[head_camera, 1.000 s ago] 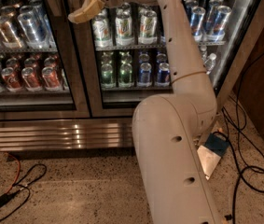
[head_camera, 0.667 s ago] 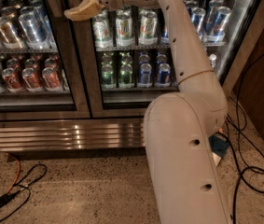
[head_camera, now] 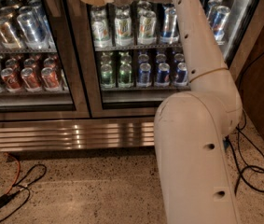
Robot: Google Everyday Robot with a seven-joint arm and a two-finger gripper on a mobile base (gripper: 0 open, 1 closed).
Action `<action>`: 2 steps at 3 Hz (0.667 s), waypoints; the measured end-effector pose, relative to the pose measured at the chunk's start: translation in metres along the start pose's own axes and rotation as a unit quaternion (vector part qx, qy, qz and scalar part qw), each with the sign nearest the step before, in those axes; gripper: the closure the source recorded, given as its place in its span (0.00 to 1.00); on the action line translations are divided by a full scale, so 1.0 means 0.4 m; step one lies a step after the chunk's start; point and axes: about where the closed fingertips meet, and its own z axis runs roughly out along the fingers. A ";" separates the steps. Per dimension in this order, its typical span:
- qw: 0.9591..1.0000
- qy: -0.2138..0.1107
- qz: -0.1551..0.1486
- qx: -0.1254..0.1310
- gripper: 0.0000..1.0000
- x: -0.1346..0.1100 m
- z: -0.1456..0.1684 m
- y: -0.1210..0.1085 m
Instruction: Open right fridge door
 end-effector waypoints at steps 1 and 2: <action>1.000 0.000 0.000 0.000 1.00 0.008 -0.003 -0.011; 1.000 0.000 0.000 0.000 0.81 0.008 -0.003 -0.012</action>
Offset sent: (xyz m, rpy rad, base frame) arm 0.0051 -0.0012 -0.0001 0.0000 -0.0001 -0.0001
